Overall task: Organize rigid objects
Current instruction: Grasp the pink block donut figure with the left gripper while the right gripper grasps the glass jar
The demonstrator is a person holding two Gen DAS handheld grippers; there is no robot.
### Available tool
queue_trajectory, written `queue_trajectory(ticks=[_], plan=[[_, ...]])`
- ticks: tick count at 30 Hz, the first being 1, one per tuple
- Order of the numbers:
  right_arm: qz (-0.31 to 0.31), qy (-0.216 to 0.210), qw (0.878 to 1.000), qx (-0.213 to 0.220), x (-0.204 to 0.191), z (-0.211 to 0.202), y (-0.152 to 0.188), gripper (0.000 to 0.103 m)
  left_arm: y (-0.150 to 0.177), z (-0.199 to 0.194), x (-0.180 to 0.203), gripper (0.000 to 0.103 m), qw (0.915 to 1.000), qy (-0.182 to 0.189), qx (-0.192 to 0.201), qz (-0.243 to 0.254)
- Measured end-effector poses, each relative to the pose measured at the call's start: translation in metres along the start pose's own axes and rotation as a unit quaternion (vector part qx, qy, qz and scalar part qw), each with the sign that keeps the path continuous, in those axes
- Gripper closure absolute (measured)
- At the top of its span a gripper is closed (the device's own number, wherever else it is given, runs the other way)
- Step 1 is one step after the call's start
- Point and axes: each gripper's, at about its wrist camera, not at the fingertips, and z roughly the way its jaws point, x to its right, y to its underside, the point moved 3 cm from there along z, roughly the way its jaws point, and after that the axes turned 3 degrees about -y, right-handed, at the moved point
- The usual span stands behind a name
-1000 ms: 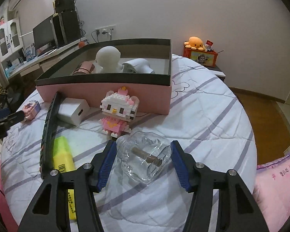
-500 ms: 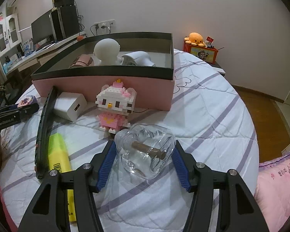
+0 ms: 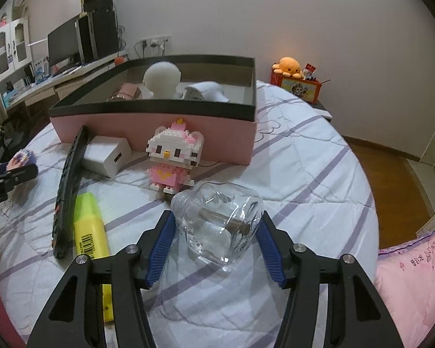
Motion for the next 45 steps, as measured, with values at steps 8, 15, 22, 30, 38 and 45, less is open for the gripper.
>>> queue_trajectory(ticks=[8,15,22,30,38,45], plan=[[0.008,-0.012,1.000,0.008,0.002,-0.020,0.000,0.093,0.000,-0.040,0.012,0.050,0.9989,0.028,0.035,0.011],[0.065,-0.043,0.997,0.007,0.017,-0.019,0.010,0.036,0.004,-0.047,0.015,0.050,0.9989,0.026,0.035,0.015],[0.062,-0.005,0.998,0.000,0.031,-0.007,-0.007,0.024,0.002,-0.047,0.014,0.050,0.9989,0.024,0.034,0.021],[0.052,-0.015,0.998,-0.019,0.039,0.008,-0.013,0.025,-0.002,-0.041,0.012,0.050,0.9991,0.023,0.031,0.019],[0.034,-0.009,0.999,-0.006,0.032,0.001,-0.013,0.026,-0.004,-0.046,0.013,0.050,0.9989,0.024,0.038,0.014],[0.021,-0.028,0.999,0.038,0.012,-0.025,-0.020,0.026,-0.007,-0.063,0.013,0.050,0.9976,0.030,0.061,0.009]])
